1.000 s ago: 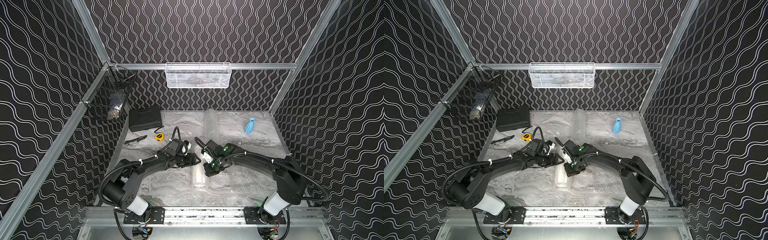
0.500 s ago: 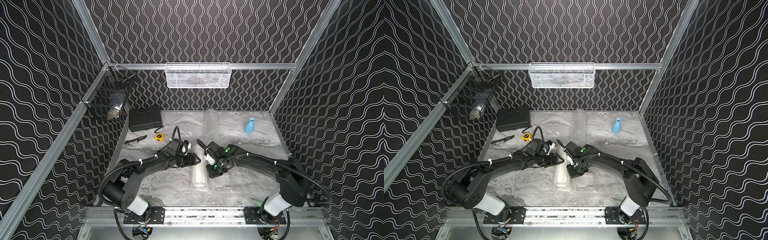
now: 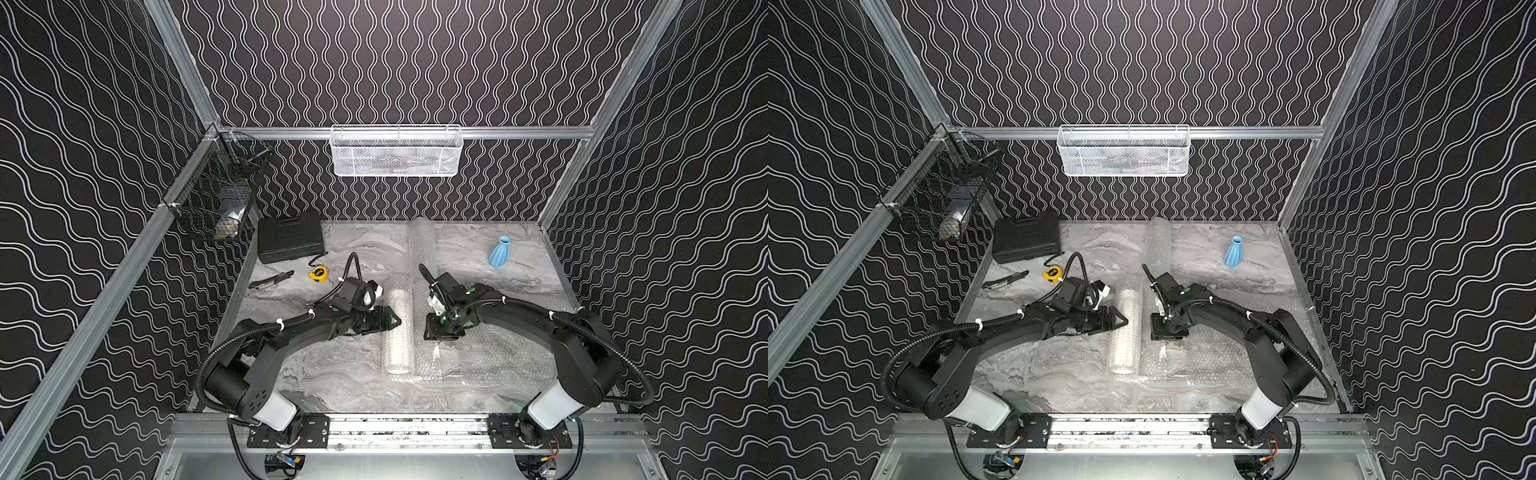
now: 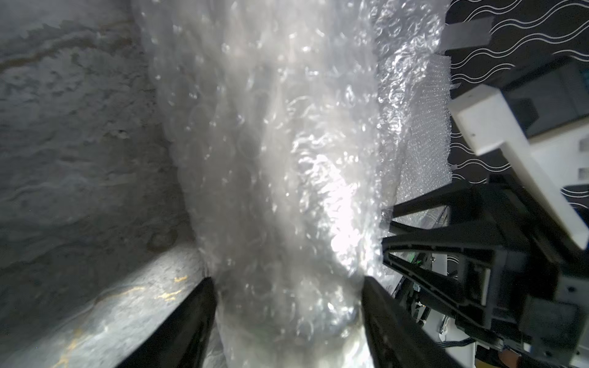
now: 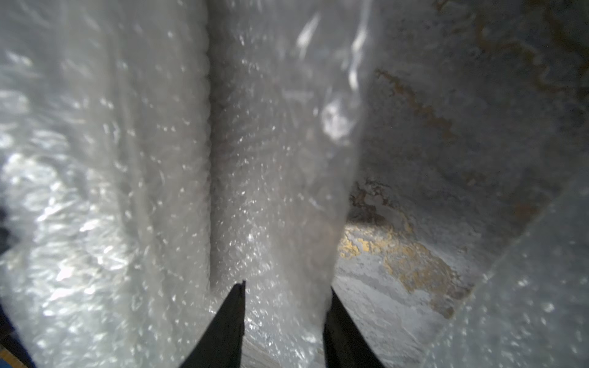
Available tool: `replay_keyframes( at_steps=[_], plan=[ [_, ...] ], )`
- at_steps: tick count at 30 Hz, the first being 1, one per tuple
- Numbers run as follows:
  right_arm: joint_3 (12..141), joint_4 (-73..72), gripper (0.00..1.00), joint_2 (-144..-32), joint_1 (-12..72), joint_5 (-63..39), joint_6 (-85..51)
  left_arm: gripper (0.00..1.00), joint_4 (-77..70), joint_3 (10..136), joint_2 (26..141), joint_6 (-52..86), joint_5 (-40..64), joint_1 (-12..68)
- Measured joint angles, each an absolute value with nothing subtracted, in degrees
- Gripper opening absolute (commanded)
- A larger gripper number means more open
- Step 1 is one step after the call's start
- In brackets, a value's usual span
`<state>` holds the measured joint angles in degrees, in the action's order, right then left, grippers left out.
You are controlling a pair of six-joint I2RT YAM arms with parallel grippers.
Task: Unwrap the vase from the bubble wrap
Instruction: Unwrap the bubble wrap at the center of the board.
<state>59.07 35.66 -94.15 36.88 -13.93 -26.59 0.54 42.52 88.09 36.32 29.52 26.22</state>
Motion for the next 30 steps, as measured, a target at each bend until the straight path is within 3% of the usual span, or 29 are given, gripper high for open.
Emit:
replay_keyframes(
  at_steps=[9, 14, 22, 30],
  plan=[
    [56.29, 26.83, 0.51, -96.68, 33.61, -18.35, -27.55, 0.73, 1.52, 42.52, 87.42, 36.14, 28.8, 26.22],
    [55.16, 23.11, 0.41, -97.71, 32.88, -19.86, -27.83, 0.73, 1.91, 42.5, 87.15, 36.1, 28.64, 26.22],
    [54.13, 20.86, 0.13, -96.97, 32.88, -20.38, -28.01, 0.73, 1.93, 41.8, 86.3, 36.14, 28.91, 26.22],
    [55.51, 22.44, 0.04, -93.67, 32.97, -19.94, -27.33, 0.82, 4.54, 41.76, 83.53, 36.1, 28.93, 26.22]
  ],
)
